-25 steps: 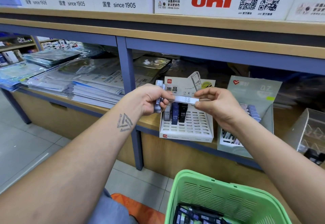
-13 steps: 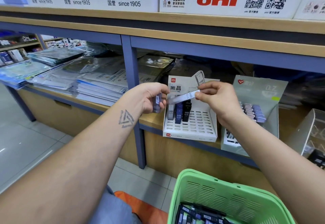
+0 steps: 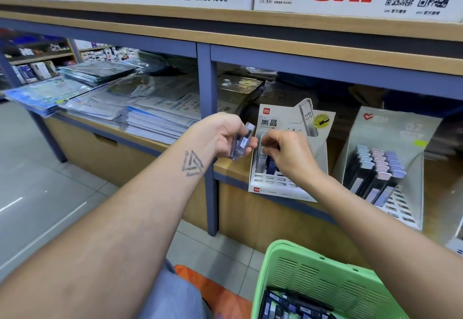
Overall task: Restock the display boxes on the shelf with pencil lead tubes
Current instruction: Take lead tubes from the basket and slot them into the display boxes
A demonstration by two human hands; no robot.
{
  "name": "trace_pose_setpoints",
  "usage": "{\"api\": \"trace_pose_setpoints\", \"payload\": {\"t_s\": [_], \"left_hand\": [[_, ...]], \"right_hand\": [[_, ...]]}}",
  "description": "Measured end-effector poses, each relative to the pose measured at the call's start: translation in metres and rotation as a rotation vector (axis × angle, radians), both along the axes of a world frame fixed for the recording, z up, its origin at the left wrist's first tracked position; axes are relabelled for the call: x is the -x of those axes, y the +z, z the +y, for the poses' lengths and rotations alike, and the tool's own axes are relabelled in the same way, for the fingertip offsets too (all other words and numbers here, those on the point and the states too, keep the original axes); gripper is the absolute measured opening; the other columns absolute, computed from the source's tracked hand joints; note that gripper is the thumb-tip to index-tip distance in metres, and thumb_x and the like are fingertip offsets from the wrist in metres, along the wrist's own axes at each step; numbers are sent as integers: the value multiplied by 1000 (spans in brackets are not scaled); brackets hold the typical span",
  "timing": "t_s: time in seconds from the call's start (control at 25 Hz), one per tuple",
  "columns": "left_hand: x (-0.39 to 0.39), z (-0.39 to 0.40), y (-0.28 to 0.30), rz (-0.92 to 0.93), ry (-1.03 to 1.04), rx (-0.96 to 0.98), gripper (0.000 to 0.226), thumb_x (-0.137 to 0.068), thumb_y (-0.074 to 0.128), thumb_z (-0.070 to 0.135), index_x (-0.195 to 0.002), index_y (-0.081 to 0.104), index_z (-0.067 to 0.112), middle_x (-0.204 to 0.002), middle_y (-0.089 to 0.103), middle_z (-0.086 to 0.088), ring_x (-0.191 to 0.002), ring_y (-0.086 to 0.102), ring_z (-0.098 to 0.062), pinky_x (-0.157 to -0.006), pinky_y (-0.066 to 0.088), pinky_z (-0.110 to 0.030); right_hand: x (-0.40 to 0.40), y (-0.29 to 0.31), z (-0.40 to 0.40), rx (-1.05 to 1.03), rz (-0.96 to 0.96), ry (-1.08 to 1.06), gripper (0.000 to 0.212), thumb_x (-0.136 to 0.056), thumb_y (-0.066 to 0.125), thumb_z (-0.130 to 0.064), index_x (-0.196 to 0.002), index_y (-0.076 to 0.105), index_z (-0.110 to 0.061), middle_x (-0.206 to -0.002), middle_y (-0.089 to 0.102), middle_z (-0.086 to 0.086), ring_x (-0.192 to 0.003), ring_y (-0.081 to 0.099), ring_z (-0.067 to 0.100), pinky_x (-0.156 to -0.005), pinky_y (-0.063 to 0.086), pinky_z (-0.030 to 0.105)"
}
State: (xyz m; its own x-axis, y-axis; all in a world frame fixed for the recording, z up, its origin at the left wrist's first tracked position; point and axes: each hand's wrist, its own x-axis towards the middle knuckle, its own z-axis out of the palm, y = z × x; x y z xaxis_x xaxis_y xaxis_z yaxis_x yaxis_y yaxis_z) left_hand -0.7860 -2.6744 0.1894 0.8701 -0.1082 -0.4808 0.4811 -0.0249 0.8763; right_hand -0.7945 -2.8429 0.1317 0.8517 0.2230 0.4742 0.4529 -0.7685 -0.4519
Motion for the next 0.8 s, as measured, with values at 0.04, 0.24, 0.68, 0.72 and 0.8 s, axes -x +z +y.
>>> {"api": "trace_pose_setpoints", "payload": {"t_s": [0.04, 0.24, 0.68, 0.72, 0.8], "left_hand": [[0, 1, 0, 1, -2, -4, 19, -106, 38, 6, -107, 57, 1, -81, 68, -13, -67, 65, -19, -53, 55, -29], [2, 3, -1, 20, -36, -8, 23, -106, 37, 2, -103, 59, -5, -91, 69, -15, -78, 68, -23, -71, 56, -37], [7, -2, 2, -33, -148, -6, 23, -105, 38, 0, -102, 61, -1, -90, 69, -12, -85, 68, -22, -70, 56, -32], [7, -3, 2, -33, -153, -15, 24, -105, 38, 0, -101, 62, -1, -88, 68, -12, -78, 67, -20, -68, 55, -31], [7, -5, 3, -20, -171, -31, 25, -104, 37, 1, -104, 62, 0, -88, 68, -12, -73, 66, -20, -64, 55, -29]], "right_hand": [[0, -2, 0, 8, 2, 2, 12, -88, 75, -9, -93, 75, -19, -87, 74, 0, -85, 66, 19, -76, 52, 33], [-6, -3, 0, 128, -51, 7, 15, -89, 70, -7, -96, 79, -16, -95, 73, 1, -93, 64, 22, -80, 48, 32], [-1, 26, -5, -451, 262, 153, 41, -92, 59, 8, -127, 65, -14, -115, 71, 3, -103, 70, 14, -94, 57, 30], [2, 29, -8, -466, 282, 175, 37, -93, 62, 6, -125, 67, -13, -114, 72, 2, -102, 71, 13, -93, 58, 29], [7, 33, -14, -470, 295, 174, 25, -92, 69, -2, -115, 73, -10, -105, 76, 4, -97, 73, 14, -91, 59, 30]]}}
